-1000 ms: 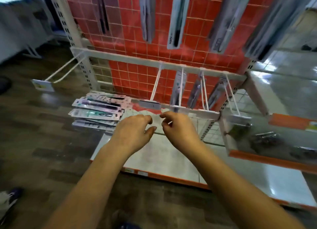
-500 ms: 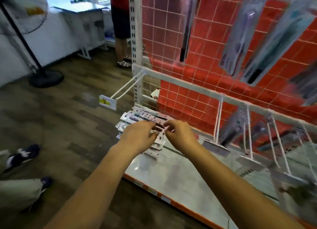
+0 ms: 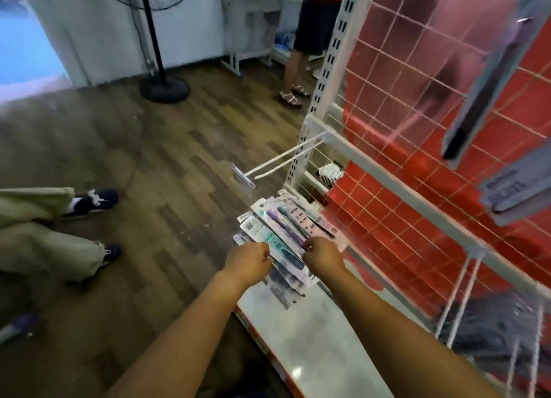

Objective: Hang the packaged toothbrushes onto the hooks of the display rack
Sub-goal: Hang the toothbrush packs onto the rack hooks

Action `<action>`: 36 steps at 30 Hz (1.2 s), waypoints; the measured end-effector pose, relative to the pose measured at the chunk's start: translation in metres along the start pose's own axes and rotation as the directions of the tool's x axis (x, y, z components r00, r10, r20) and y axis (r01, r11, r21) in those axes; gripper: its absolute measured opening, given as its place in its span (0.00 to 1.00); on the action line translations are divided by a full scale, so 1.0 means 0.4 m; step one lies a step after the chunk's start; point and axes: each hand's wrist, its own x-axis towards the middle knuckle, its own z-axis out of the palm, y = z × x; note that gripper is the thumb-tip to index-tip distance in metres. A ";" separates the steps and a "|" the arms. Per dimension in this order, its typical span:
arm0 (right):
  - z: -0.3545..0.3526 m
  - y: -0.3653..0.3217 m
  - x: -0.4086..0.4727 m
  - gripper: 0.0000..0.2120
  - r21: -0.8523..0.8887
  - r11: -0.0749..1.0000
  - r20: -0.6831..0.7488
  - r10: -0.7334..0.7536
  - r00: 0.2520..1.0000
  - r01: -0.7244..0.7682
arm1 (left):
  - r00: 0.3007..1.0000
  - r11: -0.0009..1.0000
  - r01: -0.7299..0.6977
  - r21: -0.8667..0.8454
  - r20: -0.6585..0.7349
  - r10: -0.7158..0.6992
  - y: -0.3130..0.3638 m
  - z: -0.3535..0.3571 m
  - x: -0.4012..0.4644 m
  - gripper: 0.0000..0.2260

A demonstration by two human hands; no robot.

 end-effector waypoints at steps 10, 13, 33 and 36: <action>0.070 0.089 0.163 0.14 0.026 0.999 0.003 -0.033 0.999 0.033 | 0.904 0.449 0.328 -0.831 0.137 -0.405 0.040 0.189 0.117 0.13; 0.088 0.116 0.226 0.15 -0.026 0.998 0.042 -0.051 0.998 0.052 | 0.852 0.182 0.317 -0.931 0.195 -0.486 0.063 0.220 0.159 0.17; 0.106 0.093 0.331 0.18 0.058 0.996 0.095 -0.068 0.993 0.063 | 0.818 -0.129 0.268 -0.955 0.296 -0.492 0.153 0.287 0.266 0.23; 0.119 0.104 0.345 0.19 0.043 0.998 0.078 -0.058 0.995 0.055 | 0.819 -0.163 0.264 -0.951 0.311 -0.483 0.157 0.283 0.263 0.18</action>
